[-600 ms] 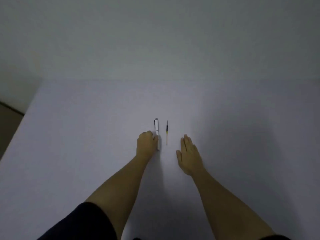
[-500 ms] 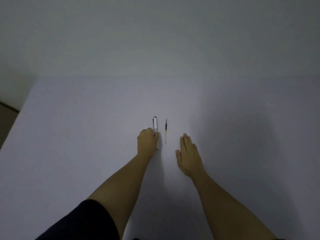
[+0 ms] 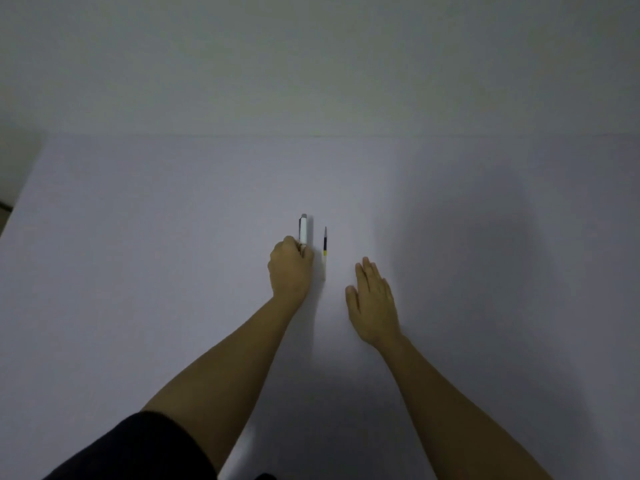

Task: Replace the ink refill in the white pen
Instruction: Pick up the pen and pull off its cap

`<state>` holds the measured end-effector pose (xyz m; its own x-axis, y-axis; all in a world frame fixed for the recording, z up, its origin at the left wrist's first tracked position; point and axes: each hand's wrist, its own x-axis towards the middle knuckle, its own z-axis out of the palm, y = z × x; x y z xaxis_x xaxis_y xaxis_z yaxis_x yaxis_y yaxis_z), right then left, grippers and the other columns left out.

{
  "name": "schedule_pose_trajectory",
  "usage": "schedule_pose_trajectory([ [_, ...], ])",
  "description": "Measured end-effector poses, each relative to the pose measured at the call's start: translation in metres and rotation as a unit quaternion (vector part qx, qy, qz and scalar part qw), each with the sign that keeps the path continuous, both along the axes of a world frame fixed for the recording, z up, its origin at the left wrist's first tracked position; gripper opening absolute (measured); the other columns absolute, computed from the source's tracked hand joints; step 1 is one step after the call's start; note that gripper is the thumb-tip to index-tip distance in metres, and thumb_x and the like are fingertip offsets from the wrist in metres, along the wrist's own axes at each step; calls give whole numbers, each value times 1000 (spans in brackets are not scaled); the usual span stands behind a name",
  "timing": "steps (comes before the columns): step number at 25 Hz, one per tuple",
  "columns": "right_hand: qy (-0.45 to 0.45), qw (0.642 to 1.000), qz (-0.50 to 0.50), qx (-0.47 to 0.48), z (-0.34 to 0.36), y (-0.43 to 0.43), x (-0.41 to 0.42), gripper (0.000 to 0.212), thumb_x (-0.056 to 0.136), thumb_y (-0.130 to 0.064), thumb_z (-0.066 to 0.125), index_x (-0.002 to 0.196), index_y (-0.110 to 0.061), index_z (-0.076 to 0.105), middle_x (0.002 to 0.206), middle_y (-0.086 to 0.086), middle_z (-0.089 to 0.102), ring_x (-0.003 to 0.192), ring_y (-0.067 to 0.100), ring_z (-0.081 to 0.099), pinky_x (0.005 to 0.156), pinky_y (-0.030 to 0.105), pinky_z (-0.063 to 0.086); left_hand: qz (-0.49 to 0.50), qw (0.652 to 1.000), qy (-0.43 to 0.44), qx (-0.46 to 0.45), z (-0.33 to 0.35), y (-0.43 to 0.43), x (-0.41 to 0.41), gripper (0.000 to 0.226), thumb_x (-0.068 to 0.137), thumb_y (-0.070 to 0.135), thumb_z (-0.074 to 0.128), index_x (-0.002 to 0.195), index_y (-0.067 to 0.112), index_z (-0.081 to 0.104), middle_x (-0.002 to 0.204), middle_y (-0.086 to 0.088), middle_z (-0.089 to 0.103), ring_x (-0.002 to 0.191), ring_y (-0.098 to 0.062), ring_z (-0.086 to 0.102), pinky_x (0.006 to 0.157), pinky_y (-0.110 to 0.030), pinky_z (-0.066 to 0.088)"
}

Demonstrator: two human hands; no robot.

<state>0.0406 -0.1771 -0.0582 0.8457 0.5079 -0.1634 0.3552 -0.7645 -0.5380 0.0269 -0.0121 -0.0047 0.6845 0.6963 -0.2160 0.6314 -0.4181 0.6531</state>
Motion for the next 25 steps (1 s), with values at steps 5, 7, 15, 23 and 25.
schedule_pose_trajectory([
  [5, 128, 943, -186, 246, 57, 9, 16, 28, 94, -28, 49, 119, -19, 59, 120, 1, 63, 108, 14, 60, 83, 0, 38, -129, 985, -98, -64, 31, 9, -36, 12, 90, 22, 55, 85, 12, 55, 82, -10, 64, 66, -22, 62, 61, -35, 53],
  [7, 161, 925, -181, 291, 79, 13, 15, 24, 92, -36, 52, 112, -30, 62, 103, -11, 67, 89, 14, 67, 69, 0, 45, -186, 975, -101, -61, 41, 9, -52, 9, 89, 27, 57, 85, 18, 56, 78, -3, 63, 62, -17, 56, 55, -22, 44],
  [15, 185, 893, -175, 371, 114, 4, -15, 18, 87, -14, 63, 88, -31, 68, 88, -3, 72, 86, 17, 68, 84, 37, 55, -268, 956, -112, 51, 53, -4, -79, 26, 89, 38, 55, 111, 28, 64, 72, 9, 61, 62, -8, 50, 55, -24, 41],
  [23, 196, 909, -157, 333, 109, -4, -19, 22, 87, -19, 63, 89, -41, 69, 90, 11, 74, 86, 49, 60, 78, 54, 52, -247, 948, -140, 143, 43, -12, -83, 30, 81, 49, 55, 102, 33, 70, 55, 8, 56, 50, -6, 45, 44, -20, 30],
  [25, 191, 910, -168, 328, 103, -3, -18, 23, 86, -22, 63, 88, -44, 69, 89, 16, 73, 74, 43, 62, 71, 47, 54, -241, 955, -114, 128, 41, -10, -83, 31, 81, 53, 57, 104, 34, 69, 59, 7, 59, 53, -7, 47, 46, -21, 33],
])
